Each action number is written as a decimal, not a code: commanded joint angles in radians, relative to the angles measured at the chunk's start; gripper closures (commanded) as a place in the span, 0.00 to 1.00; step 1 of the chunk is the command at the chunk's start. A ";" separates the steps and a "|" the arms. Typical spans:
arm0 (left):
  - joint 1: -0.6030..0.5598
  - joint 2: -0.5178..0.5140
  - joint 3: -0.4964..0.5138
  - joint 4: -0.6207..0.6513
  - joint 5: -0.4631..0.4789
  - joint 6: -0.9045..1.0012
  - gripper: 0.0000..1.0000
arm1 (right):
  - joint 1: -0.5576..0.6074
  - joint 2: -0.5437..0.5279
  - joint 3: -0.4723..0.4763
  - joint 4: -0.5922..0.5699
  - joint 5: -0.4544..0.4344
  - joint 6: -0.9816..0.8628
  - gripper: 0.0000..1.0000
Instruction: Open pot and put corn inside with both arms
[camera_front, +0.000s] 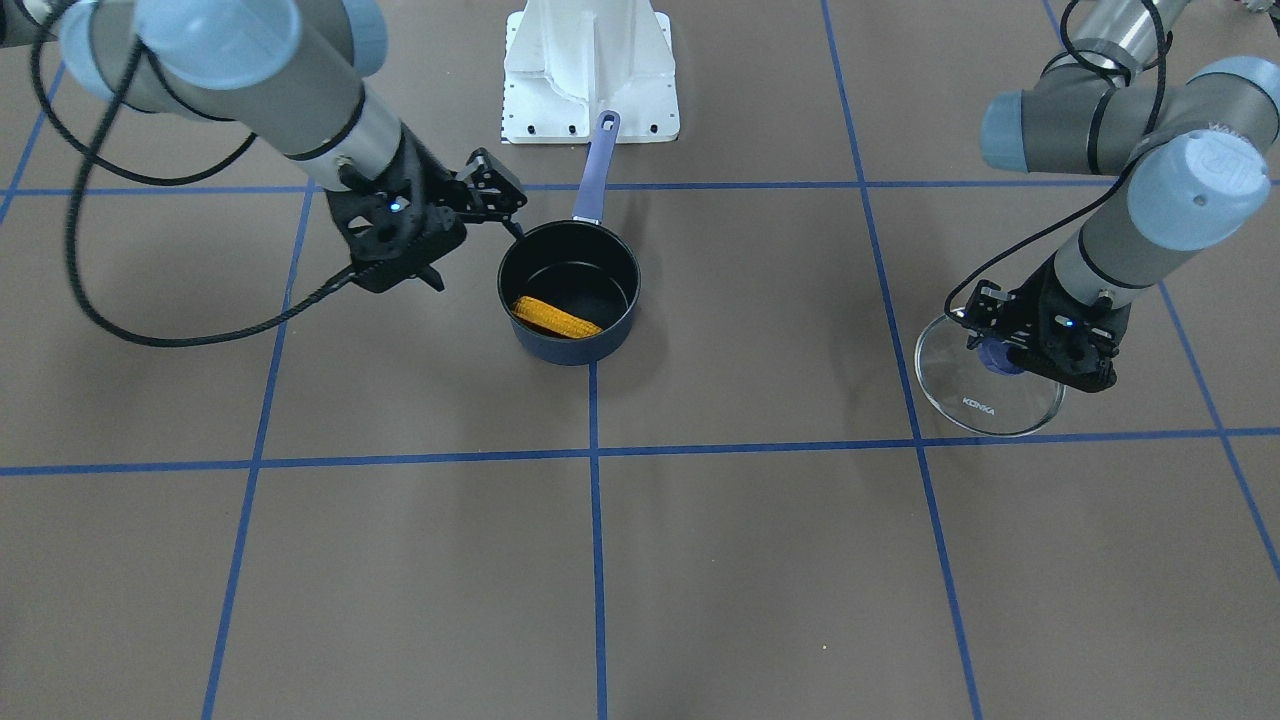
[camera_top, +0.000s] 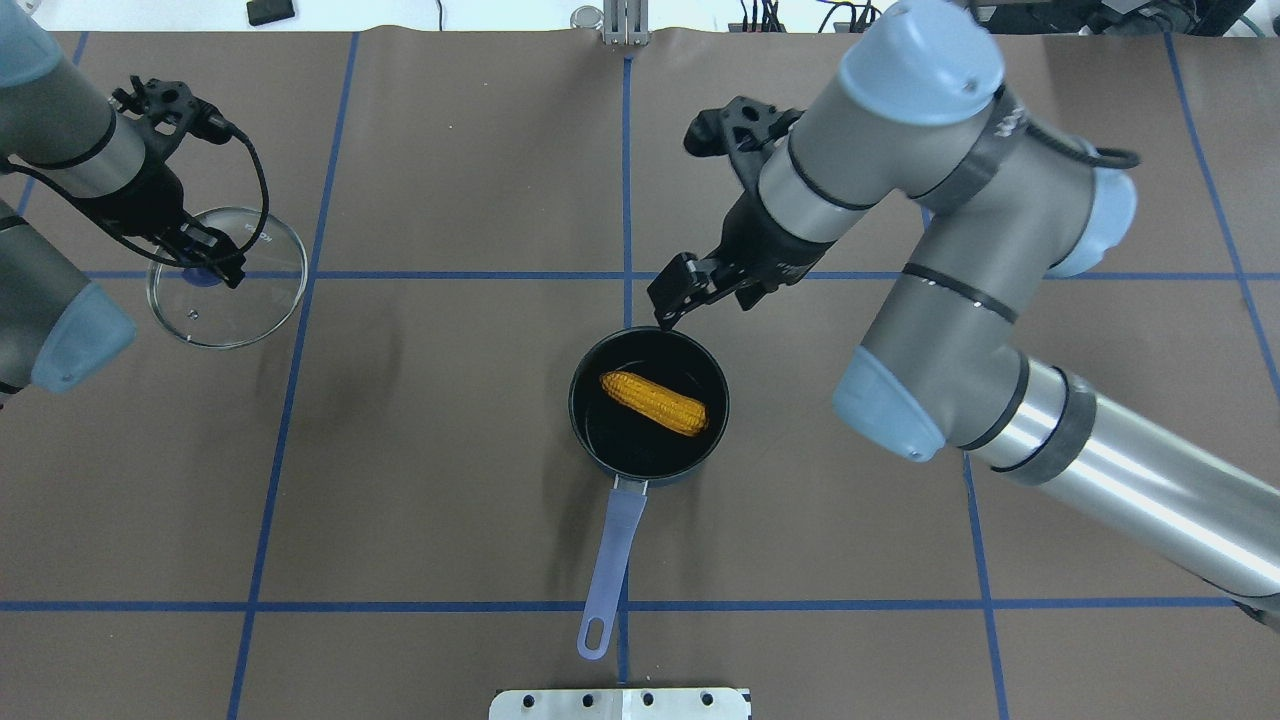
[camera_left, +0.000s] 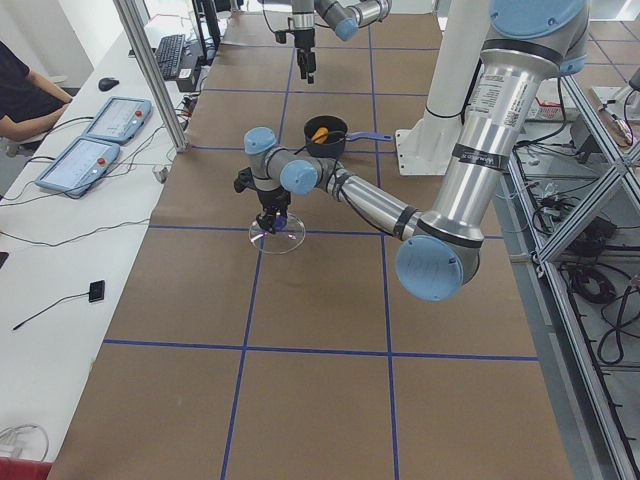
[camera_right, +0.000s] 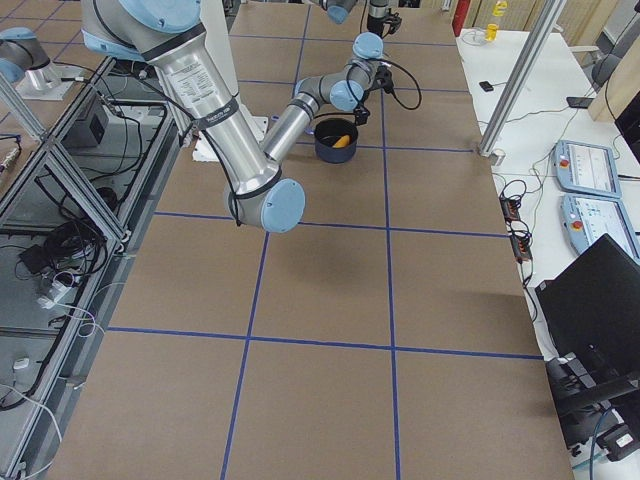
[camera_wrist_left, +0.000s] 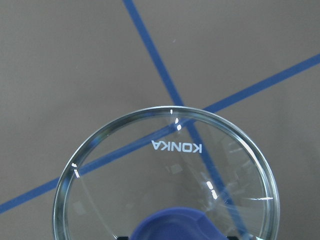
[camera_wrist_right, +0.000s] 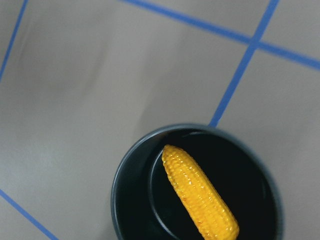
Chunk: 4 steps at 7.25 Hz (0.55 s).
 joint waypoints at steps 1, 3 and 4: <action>0.001 0.027 0.064 -0.007 -0.090 0.063 0.35 | 0.128 -0.026 -0.020 -0.111 -0.015 -0.015 0.00; 0.006 0.027 0.078 -0.007 -0.093 0.061 0.28 | 0.213 -0.049 -0.011 -0.258 -0.048 -0.143 0.00; 0.006 0.027 0.075 -0.007 -0.091 0.063 0.04 | 0.248 -0.072 -0.006 -0.274 -0.048 -0.232 0.00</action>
